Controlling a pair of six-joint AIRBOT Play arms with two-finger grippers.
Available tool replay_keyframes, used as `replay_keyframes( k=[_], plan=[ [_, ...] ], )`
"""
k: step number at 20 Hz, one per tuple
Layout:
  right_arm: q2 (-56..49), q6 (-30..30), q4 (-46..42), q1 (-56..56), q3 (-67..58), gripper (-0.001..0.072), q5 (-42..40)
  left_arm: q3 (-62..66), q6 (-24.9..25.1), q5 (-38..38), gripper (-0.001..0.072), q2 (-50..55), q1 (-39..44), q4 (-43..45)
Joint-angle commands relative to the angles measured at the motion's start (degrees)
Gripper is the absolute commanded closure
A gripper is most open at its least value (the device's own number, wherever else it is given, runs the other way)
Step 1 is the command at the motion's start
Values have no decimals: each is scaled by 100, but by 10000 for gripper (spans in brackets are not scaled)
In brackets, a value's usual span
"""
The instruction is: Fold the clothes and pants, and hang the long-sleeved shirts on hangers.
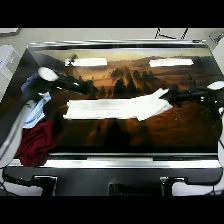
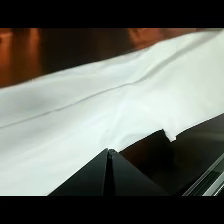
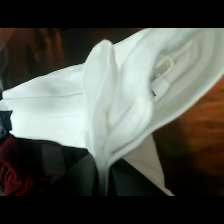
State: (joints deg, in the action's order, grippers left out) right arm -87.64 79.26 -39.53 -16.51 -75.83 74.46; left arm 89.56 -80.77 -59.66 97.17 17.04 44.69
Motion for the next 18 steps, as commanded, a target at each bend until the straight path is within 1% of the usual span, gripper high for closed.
replay_keyframes(
  k=[1,3,5,8,10,12,13,14,15,16,17,18],
  plan=[
    [1185,496,140,420,-4,681,234,-76,-551,452,685,815,846,-195],
    [1753,846,142,636,-4,681,212,-76,-693,608,685,1226,1167,-741],
    [2153,992,142,859,-4,681,205,-76,-684,870,685,1585,1530,-1707],
    [2404,1161,142,999,-4,681,190,-68,-667,1331,685,1974,2214,-3213],
    [2402,1163,127,999,-2,681,181,-68,-549,1906,686,2063,2627,-4024],
    [2323,1167,129,999,-2,681,186,-68,-448,2555,686,2057,2804,-4507],
    [2240,1198,138,1008,-2,681,164,-68,-407,2702,688,2055,2767,-4505],
    [2105,1207,177,1038,-2,681,109,-70,-256,2675,689,2039,2647,-4400],
    [1934,1202,219,1128,-2,681,-9,-70,-262,2538,691,1978,2474,-4054],
    [1749,1137,315,1300,-2,681,-142,-70,-295,2365,692,1829,2236,-3519],
    [1537,1003,494,1515,-2,681,-321,-70,-435,2210,692,1626,1961,-2909],
    [1287,883,804,1753,-4,681,-562,-70,-684,2039,692,1342,1606,-2131]
  ],
)
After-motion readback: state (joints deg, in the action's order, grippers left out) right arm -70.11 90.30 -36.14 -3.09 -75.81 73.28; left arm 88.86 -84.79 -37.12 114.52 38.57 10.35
